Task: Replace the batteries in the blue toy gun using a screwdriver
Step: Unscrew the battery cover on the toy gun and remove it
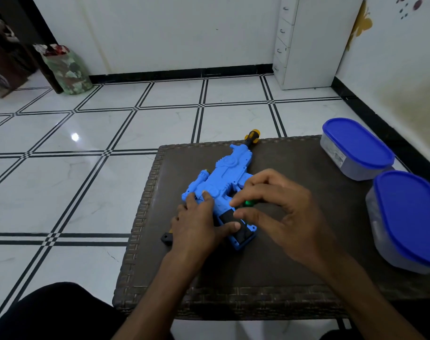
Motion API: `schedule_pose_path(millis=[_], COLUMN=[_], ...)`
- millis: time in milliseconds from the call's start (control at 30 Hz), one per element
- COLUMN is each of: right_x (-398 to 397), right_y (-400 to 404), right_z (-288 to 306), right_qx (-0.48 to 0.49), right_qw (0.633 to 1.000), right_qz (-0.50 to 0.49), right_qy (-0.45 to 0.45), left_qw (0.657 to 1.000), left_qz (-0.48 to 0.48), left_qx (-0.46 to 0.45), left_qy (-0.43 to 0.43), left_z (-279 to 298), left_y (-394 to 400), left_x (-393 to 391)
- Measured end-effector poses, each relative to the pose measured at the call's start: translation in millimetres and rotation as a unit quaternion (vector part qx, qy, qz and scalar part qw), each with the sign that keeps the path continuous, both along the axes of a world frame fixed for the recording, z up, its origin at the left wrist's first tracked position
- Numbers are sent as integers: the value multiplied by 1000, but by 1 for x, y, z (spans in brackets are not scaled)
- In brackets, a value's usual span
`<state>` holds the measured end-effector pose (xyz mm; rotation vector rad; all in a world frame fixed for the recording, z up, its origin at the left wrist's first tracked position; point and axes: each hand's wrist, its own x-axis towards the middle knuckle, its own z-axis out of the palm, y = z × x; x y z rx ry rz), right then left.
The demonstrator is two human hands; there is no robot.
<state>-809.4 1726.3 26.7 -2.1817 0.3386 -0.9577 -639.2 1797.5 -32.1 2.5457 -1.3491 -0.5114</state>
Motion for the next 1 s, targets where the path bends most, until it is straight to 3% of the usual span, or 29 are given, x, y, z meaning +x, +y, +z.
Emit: schedule_pose_path(millis=[167,467,633,1000], right_x=[-2,0,-2,-7], right_y=[1,-3,-3,-2], right_z=[1,-2,-4,1], right_qx=[63,7,66,87], right_qw=[998,1000,998,996], right_qz=[23,-2,12,6], right_qy=[-1,0,-15,-33], left_qw=[1000,1000,1000,1000], left_qz=[4,-3,-2,-2], left_qx=[6,-2,5,3], left_qy=[-10,3,-18,-11], left_z=[-3,1,0,-2], left_y=[-1,0,-1,0], left_x=[-1,0,-2,-1])
